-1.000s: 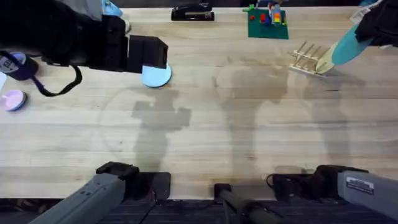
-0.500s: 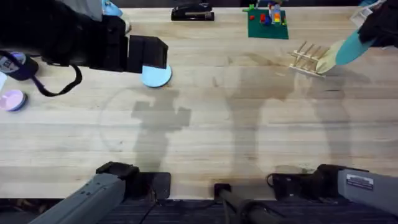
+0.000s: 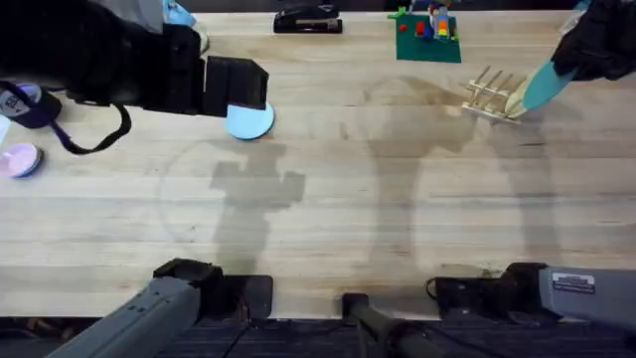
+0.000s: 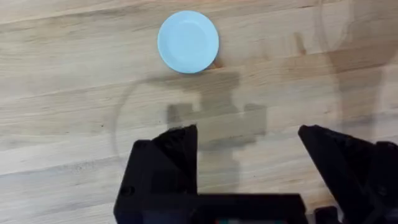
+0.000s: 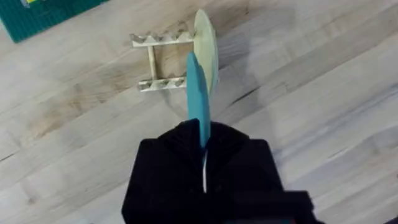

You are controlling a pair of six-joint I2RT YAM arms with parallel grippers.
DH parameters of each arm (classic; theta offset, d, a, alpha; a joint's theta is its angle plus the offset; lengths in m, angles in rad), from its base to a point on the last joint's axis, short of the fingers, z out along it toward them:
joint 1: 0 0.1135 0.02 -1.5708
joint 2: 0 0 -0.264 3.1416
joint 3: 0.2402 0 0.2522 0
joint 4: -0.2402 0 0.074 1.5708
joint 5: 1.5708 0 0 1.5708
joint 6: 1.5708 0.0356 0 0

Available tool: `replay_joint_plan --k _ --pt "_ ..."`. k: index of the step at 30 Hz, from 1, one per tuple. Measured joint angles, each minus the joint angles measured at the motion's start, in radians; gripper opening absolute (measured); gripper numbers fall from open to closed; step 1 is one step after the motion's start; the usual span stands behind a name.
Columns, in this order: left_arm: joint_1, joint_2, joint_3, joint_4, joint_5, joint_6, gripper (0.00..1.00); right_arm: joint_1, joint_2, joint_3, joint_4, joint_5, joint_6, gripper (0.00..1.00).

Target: Pick up the plates from the table one by one and place each into a slot on the dish rack.

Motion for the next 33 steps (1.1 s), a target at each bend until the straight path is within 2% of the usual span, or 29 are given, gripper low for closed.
replay_joint_plan --k 20,33 --pt "0.000 0.000 0.000 0.000 0.000 0.000 0.995 0.000 0.098 0.000 0.075 0.000 -0.046 0.029" --pt "0.000 0.000 0.000 0.000 0.000 0.000 0.995 -0.024 0.105 0.000 0.097 0.000 -0.057 0.029"
